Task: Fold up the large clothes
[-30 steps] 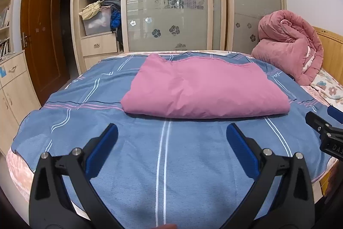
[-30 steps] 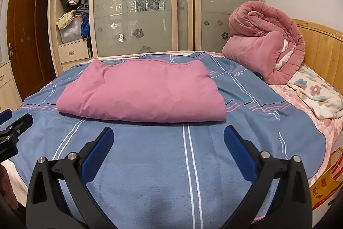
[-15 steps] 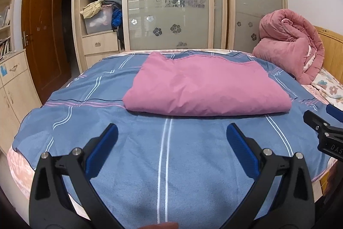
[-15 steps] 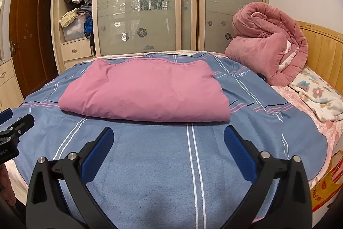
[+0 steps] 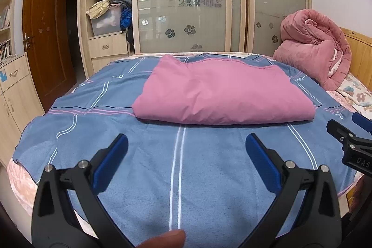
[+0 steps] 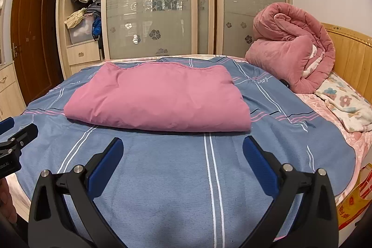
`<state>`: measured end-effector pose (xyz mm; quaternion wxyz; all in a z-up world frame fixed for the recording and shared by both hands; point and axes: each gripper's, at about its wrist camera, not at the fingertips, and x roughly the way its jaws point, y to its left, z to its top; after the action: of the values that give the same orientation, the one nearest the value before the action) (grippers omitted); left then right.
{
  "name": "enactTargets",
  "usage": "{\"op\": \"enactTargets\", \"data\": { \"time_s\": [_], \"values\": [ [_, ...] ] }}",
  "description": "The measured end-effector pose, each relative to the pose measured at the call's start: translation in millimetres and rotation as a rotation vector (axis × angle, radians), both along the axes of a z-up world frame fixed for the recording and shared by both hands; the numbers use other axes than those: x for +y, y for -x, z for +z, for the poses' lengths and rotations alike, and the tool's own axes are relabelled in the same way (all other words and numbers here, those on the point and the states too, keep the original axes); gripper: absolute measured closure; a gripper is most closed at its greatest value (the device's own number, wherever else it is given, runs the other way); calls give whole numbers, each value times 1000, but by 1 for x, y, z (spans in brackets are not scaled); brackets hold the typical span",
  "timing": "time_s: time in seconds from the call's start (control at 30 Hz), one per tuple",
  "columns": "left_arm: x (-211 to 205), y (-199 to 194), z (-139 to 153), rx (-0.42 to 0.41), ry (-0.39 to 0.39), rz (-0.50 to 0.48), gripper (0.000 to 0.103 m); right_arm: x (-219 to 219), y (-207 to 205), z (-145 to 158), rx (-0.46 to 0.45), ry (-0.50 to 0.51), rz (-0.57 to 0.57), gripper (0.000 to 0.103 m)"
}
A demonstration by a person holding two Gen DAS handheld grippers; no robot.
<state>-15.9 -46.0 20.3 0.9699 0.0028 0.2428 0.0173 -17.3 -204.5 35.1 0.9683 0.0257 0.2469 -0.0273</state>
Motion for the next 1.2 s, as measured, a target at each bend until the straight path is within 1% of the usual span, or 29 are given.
{"op": "enactTargets", "data": {
  "time_s": [1.2],
  "values": [
    [-1, 0, 0, -9, -4, 0, 2, -3, 2, 2, -8, 4, -1, 1]
  ]
}}
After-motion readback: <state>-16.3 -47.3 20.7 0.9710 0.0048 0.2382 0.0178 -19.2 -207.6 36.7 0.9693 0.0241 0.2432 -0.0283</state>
